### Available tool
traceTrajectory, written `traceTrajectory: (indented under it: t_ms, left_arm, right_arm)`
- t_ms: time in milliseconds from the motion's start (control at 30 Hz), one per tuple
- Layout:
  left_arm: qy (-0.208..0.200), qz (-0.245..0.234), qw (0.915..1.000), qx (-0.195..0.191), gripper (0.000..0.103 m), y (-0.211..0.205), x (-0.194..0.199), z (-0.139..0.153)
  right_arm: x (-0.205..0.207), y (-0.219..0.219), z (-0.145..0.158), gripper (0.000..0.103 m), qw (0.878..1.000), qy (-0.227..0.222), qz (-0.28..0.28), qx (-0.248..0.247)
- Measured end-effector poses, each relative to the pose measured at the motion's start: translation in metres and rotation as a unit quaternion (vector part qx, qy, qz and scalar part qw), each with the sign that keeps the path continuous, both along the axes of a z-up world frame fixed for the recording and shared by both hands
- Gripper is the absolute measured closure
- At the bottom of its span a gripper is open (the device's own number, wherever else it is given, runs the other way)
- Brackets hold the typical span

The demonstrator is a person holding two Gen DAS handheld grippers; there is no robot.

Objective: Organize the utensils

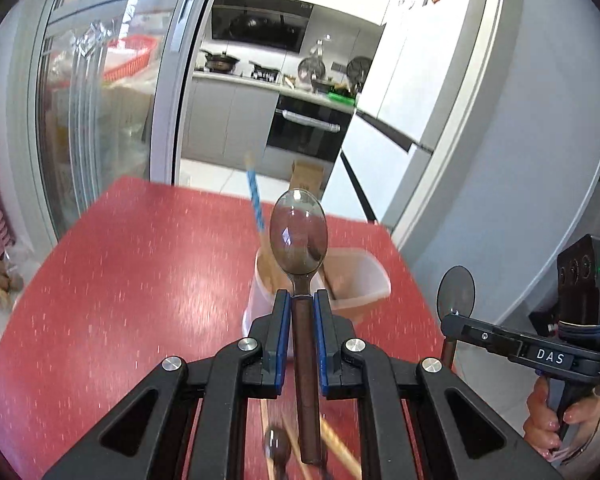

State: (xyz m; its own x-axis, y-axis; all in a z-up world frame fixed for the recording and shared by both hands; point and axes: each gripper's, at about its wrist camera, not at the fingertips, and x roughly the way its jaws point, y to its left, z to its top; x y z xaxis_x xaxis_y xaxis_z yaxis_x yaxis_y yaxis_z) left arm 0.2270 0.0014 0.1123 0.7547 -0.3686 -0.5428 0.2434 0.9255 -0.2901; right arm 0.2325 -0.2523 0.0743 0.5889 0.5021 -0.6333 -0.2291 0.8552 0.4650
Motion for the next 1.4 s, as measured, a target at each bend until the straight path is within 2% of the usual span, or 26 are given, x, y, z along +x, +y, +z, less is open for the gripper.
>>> traceTrajectory:
  t_ms: [133, 300, 533, 633, 933, 1400]
  left_arm:
    - [-0.018, 0.006, 0.9998, -0.011, 0.063, -0.005, 0.022, 0.006]
    - [-0.035, 0.011, 0.9993, -0.007, 0.063, -0.015, 0.055, 0.014]
    - [-0.066, 0.028, 0.9974, 0.000, 0.063, -0.030, 0.086, 0.010]
    - [-0.076, 0.036, 0.9964, 0.010, 0.063, -0.036, 0.096, -0.001]
    - [-0.069, 0.045, 0.9965, 0.014, 0.063, -0.036, 0.107, -0.037]
    - [-0.087, 0.038, 0.9923, 0.079, 0.063, -0.053, 0.089, -0.066]
  right_arm:
    - [0.029, 0.006, 0.019, 0.097, 1.000, -0.030, 0.004, -0.001]
    - [0.064, 0.013, 0.038, 0.097, 0.998, -0.066, 0.004, 0.000]
    - [0.101, 0.023, 0.047, 0.097, 0.994, -0.110, 0.009, -0.001]
    - [0.114, 0.031, 0.039, 0.097, 0.992, -0.126, 0.012, -0.014]
    - [0.128, 0.049, -0.005, 0.097, 0.987, -0.139, 0.031, -0.073]
    - [0.121, 0.058, -0.048, 0.097, 0.983, -0.126, 0.056, -0.119]
